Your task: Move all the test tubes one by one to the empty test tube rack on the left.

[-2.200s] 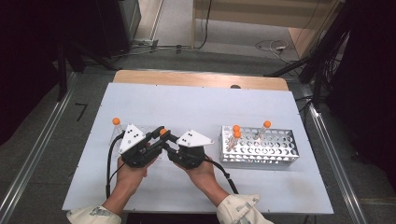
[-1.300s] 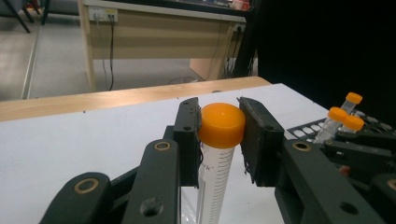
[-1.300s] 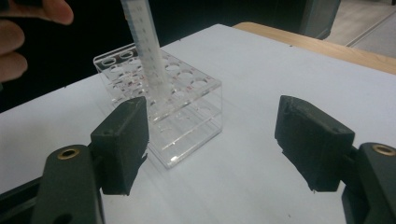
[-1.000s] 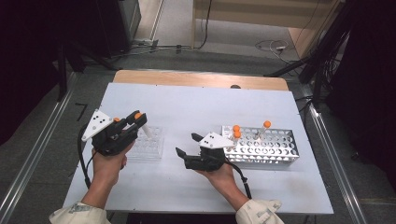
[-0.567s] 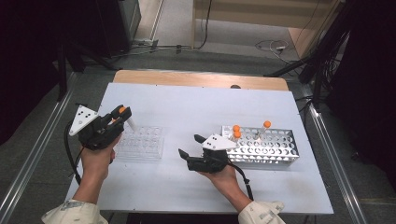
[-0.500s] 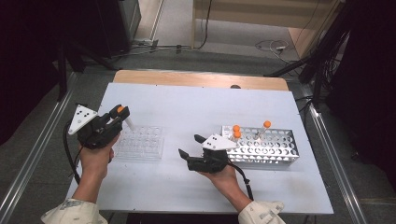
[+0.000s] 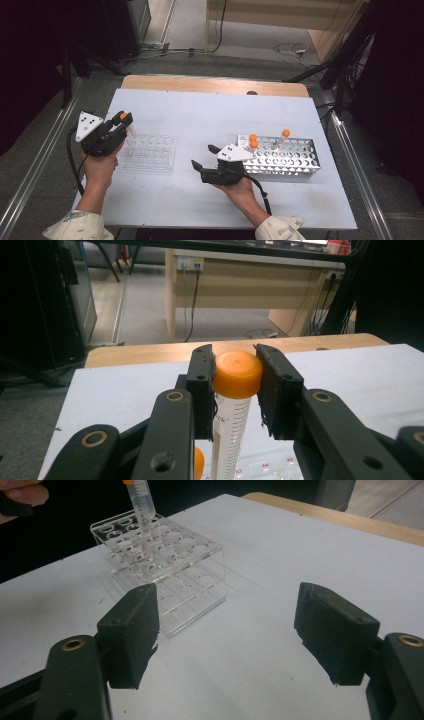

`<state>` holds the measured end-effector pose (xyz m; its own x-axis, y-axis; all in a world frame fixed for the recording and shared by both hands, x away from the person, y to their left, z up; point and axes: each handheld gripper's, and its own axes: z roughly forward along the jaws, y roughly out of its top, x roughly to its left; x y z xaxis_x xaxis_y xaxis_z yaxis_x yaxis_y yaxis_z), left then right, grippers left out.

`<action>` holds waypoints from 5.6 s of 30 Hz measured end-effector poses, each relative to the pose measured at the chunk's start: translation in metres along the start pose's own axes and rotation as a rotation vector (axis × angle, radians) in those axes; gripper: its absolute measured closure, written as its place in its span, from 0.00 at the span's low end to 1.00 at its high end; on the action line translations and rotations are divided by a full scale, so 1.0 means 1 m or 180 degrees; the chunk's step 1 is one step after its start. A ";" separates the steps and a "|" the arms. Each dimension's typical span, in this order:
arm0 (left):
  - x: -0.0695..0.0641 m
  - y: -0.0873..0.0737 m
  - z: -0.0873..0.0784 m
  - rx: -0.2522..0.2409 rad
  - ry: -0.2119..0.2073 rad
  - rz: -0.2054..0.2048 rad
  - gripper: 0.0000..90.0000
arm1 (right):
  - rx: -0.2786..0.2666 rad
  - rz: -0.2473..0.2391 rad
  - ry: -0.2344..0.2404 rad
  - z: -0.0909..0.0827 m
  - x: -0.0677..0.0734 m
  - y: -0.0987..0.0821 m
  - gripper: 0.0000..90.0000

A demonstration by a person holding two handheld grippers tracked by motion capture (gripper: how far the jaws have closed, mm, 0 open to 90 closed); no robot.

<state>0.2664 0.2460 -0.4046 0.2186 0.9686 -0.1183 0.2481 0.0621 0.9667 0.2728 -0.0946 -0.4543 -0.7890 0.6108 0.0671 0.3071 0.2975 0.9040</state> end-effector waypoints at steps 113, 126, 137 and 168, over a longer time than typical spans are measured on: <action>-0.036 -0.017 0.002 0.0144 -0.0133 0.0074 0.14 | -0.0355 0.0206 -0.0582 -0.111 -0.057 -0.010 0.29; -0.037 -0.018 0.002 0.0165 -0.0143 0.0090 0.14 | -0.0369 0.0312 -0.0915 -0.104 -0.070 -0.033 0.32; -0.038 -0.018 0.003 0.0167 -0.0152 0.0086 0.14 | -0.0355 0.0242 -0.1104 -0.083 -0.071 -0.051 0.39; -0.039 -0.019 0.003 0.0168 -0.0152 0.0079 0.14 | -0.0355 0.0320 -0.1375 -0.067 -0.067 -0.058 0.78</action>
<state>0.2560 0.2066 -0.4191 0.2698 0.9570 -0.1064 0.2912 0.0243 0.9564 0.2721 -0.2022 -0.4827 -0.4565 0.8897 -0.0040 0.2931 0.1547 0.9435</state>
